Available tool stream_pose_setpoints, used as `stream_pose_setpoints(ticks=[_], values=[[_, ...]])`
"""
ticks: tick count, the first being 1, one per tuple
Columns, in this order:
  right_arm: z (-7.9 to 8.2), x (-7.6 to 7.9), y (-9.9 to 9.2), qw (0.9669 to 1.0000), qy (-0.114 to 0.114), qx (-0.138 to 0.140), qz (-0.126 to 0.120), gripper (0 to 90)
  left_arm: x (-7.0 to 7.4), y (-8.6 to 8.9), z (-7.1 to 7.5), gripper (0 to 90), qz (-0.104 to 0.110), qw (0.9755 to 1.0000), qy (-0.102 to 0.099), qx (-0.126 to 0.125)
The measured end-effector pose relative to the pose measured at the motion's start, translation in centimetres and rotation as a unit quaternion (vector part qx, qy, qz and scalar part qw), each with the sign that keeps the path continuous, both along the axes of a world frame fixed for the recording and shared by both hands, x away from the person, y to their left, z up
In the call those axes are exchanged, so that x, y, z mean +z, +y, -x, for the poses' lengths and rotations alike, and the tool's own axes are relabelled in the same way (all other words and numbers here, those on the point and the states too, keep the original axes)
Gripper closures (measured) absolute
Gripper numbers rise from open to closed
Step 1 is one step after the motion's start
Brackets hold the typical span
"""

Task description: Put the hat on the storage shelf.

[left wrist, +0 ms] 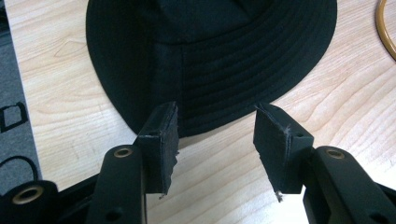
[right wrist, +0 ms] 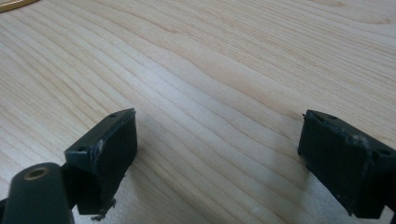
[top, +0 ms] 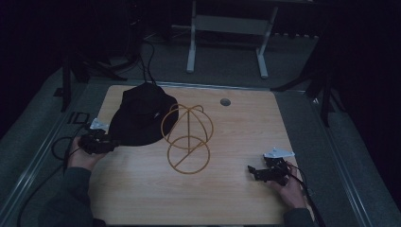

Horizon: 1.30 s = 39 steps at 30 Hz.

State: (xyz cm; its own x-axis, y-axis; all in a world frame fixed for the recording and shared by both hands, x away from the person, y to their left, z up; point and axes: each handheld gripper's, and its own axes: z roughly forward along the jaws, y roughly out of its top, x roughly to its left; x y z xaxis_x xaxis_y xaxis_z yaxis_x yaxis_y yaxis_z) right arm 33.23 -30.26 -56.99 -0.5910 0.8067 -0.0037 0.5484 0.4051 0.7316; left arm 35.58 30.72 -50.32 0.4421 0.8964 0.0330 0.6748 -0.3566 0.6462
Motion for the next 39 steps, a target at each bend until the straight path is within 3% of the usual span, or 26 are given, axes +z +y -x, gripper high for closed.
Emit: stream_pose_setpoints(ticks=[6, 16, 17, 18, 30, 39], values=[[0.0, 0.0, 0.0, 1.0, 0.0, 0.0, 0.0, 11.7, 0.2, -0.6, -0.1, 49.7, -0.006, 1.0, -0.007, -0.003], [0.0, 0.0, -0.1, 1.0, -0.001, 0.0, 0.001, 13.0, 0.2, -1.4, -0.5, 49.1, -0.009, 0.9998, 0.008, -0.015], [0.1, 0.0, -0.1, 1.0, -0.002, -0.009, -0.002, 15.2, 0.1, -1.7, -0.4, 49.0, -0.022, 0.9994, 0.014, -0.021], [0.1, 0.0, -0.1, 1.0, -0.002, -0.009, -0.002, 15.2, 0.1, -1.7, -0.4, 49.1, -0.022, 0.9994, 0.014, -0.021], [0.3, 0.0, 0.0, 0.9998, -0.002, -0.019, -0.004, 16.0, 1.2, -1.9, -0.3, 49.1, -0.028, 0.9992, 0.014, -0.026], [0.3, 0.0, -0.1, 0.9998, -0.001, -0.019, -0.004, 16.0, 2.6, -2.8, -1.1, 49.3, -0.039, 0.9979, 0.023, -0.046]])
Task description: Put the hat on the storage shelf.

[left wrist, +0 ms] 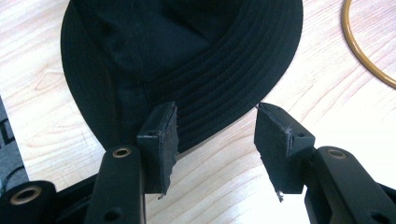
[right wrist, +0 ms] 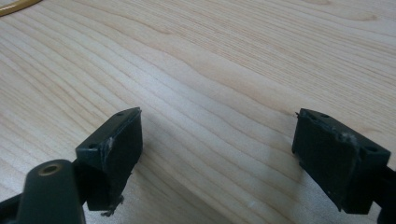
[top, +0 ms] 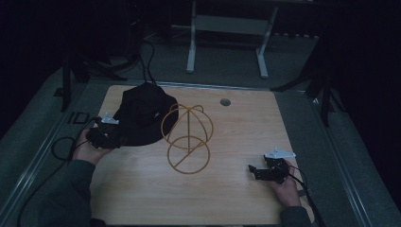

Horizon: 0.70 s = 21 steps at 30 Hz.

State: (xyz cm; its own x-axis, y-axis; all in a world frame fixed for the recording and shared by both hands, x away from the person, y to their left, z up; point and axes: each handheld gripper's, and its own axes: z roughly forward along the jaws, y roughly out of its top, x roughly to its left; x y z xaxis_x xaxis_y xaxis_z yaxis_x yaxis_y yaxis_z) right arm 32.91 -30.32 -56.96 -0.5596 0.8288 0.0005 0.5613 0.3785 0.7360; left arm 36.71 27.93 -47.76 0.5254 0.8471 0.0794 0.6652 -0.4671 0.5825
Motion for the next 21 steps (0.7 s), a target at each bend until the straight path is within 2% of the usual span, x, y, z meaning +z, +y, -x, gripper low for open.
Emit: stream_pose_setpoints(ticks=[6, 21], values=[[0.0, 0.0, 0.0, 1.0, 0.0, 0.0, 0.0, 16.0, 0.8, -0.4, -0.6, 49.3, -0.012, 0.9999, 0.002, -0.006], [0.0, 0.0, 0.0, 1.0, 0.0, 0.0, 0.0, 16.0, 2.7, -0.3, -2.0, 50.4, -0.027, 0.9996, 0.008, 0.0]])
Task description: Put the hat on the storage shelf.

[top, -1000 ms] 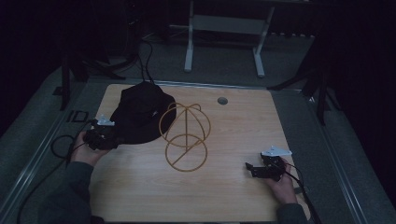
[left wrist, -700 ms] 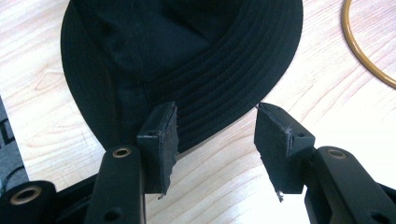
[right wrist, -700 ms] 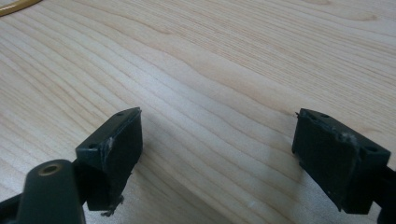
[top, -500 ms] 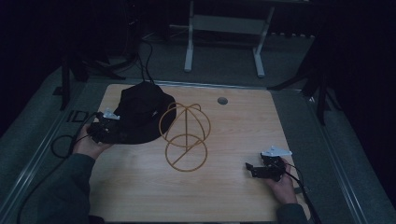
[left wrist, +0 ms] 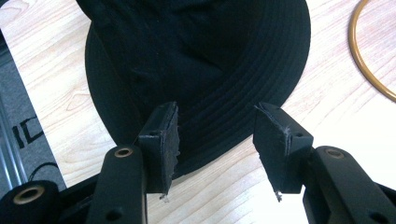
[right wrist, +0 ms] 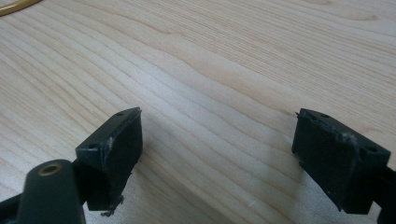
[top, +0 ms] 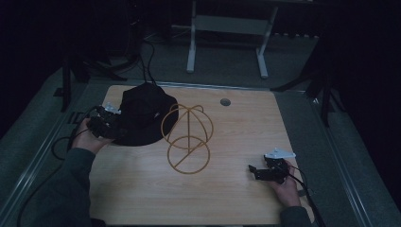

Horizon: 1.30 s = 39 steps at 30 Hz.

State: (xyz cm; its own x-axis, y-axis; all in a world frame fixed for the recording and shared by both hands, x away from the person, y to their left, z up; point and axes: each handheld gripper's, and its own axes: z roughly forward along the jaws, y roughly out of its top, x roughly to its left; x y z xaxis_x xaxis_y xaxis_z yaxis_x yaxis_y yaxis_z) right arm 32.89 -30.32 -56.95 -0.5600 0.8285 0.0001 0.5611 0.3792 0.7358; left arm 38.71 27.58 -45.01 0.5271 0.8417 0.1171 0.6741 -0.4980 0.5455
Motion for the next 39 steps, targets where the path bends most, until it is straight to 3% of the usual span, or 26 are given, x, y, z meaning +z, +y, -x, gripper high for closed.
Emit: stream_pose_setpoints(ticks=[8, 17, 39], values=[[0.0, 0.0, 0.0, 1.0, 0.0, -0.001, 0.0, 16.0, 0.4, 0.2, -0.7, 50.5, -0.006, 0.9999, 0.008, 0.007], [0.0, 0.0, 0.0, 1.0, 0.0, -0.001, 0.0, 16.0, 0.8, 0.4, -2.0, 50.4, -0.02, 0.9993, 0.03, 0.005], [0.0, 0.0, 0.0, 1.0, 0.0, -0.001, -0.001, 16.0, 2.2, 0.8, -4.5, 49.7, -0.022, 0.997, 0.071, 0.023]])
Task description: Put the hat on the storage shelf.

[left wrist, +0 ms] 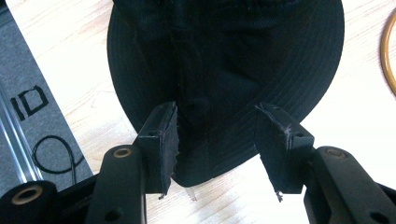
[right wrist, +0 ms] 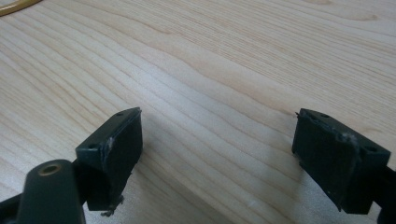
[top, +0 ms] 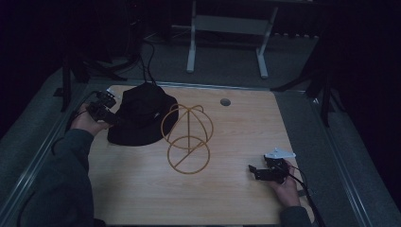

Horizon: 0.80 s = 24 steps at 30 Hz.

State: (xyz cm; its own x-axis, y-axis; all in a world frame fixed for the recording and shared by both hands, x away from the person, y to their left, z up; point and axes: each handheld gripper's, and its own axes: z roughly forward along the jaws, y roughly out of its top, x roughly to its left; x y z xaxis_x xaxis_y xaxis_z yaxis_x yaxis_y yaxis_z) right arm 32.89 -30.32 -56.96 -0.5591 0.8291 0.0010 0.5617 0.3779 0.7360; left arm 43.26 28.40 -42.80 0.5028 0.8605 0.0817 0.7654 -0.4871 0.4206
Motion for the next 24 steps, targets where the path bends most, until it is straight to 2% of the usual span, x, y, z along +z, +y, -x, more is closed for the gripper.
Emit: stream_pose_setpoints(ticks=[13, 24], values=[[0.0, 0.0, 0.0, 1.0, 0.0, 0.0, 0.0, 16.0, 0.5, -0.1, -1.7, 49.2, -0.001, 0.9998, 0.019, 0.008], [0.0, 0.0, 0.0, 1.0, 0.0, 0.0, 0.0, 16.0, -0.2, -0.3, -3.2, 48.4, -0.005, 0.9993, 0.032, 0.018]])
